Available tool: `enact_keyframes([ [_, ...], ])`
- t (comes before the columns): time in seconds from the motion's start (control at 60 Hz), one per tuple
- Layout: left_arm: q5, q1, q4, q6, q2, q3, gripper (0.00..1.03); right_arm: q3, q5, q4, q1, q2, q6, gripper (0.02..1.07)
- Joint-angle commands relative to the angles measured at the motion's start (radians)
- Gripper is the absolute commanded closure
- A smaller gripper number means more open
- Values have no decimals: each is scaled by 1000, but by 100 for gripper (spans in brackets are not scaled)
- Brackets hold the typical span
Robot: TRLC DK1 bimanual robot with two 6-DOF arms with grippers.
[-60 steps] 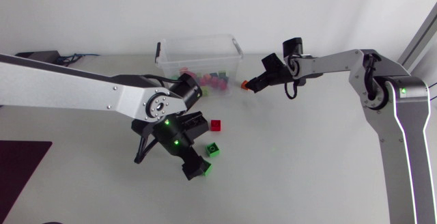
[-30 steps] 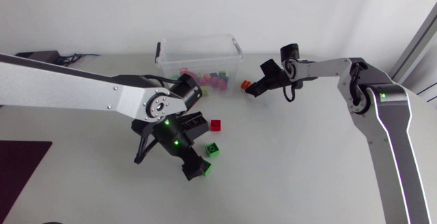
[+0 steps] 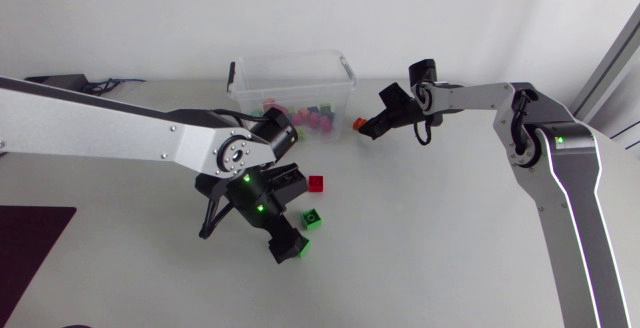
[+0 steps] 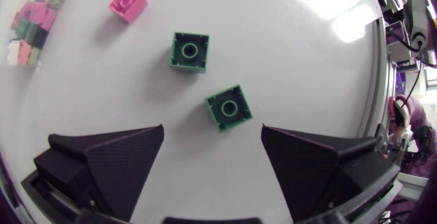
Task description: Place the duplo bricks in the container
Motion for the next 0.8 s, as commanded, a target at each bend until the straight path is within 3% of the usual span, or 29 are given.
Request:
enact_keyframes([
  [0.0, 14, -11, -14, -23, 19, 15, 4, 26, 1, -15, 13, 37, -24, 10],
  [0.583, 29, -2, -14, -16, 7, -4, 4, 76, 50, -37, 36, 69, -17, 22],
  [0.783, 37, 6, -12, -8, 2, -16, 4, 112, 52, -51, 45, 91, -6, 38],
])
